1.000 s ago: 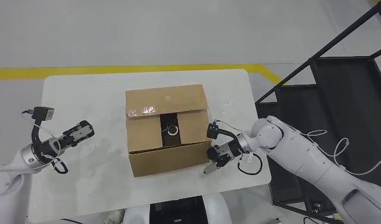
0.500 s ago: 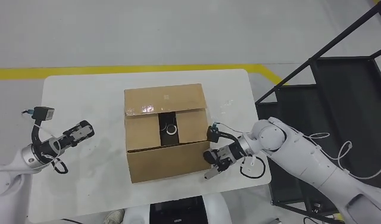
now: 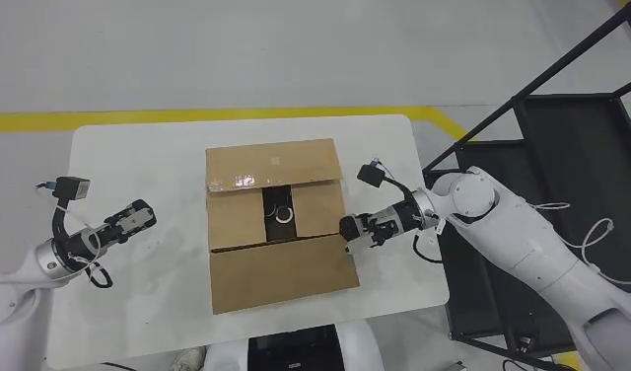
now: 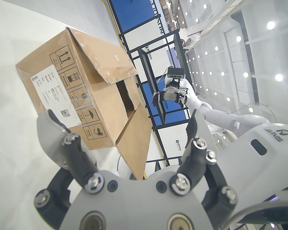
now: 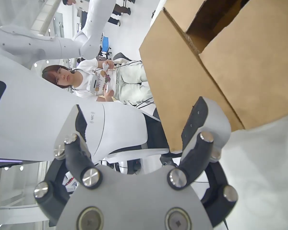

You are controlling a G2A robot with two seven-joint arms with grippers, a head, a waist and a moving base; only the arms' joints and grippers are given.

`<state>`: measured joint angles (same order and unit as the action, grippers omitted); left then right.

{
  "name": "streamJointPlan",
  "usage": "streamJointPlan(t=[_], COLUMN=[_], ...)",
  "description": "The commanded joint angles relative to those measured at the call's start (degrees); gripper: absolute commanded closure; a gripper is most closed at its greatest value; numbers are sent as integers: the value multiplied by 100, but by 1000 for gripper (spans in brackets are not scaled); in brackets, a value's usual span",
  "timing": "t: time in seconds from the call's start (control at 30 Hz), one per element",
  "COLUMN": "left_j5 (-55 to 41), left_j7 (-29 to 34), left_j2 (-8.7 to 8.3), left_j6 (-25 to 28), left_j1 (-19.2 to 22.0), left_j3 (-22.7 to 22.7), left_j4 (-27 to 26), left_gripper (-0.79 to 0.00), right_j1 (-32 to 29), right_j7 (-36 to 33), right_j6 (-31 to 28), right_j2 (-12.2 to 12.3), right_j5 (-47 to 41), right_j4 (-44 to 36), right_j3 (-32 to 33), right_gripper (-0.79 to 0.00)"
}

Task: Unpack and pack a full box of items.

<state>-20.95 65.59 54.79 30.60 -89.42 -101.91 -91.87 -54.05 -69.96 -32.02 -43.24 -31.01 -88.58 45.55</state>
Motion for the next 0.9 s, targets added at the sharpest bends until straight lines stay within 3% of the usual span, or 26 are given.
streamJointPlan(t=[0.0,0.37,0.67,0.87], left_j5=[0,145,106,141], left_j7=[0,-292,-335,-382], left_j2=[0,-22,-50,-63], left_j6=[0,-149,-183,-201], left_j1=[0,-136,-155,-154], left_j3=[0,-45,-99,-75], left_j4=[0,-169,-228,-232], left_gripper=[-785,-785,-785,-785], right_j1=[233,1225,1672,1882], right_j7=[95,132,105,-113], right_j6=[224,747,607,128], right_j2=[-143,-956,-1427,-1575], right_j5=[-172,-708,-1213,-1403], right_j4=[252,1815,3032,3249], right_j3=[-195,-1115,-1247,-1071], right_gripper=[-785,-785,-785,-785])
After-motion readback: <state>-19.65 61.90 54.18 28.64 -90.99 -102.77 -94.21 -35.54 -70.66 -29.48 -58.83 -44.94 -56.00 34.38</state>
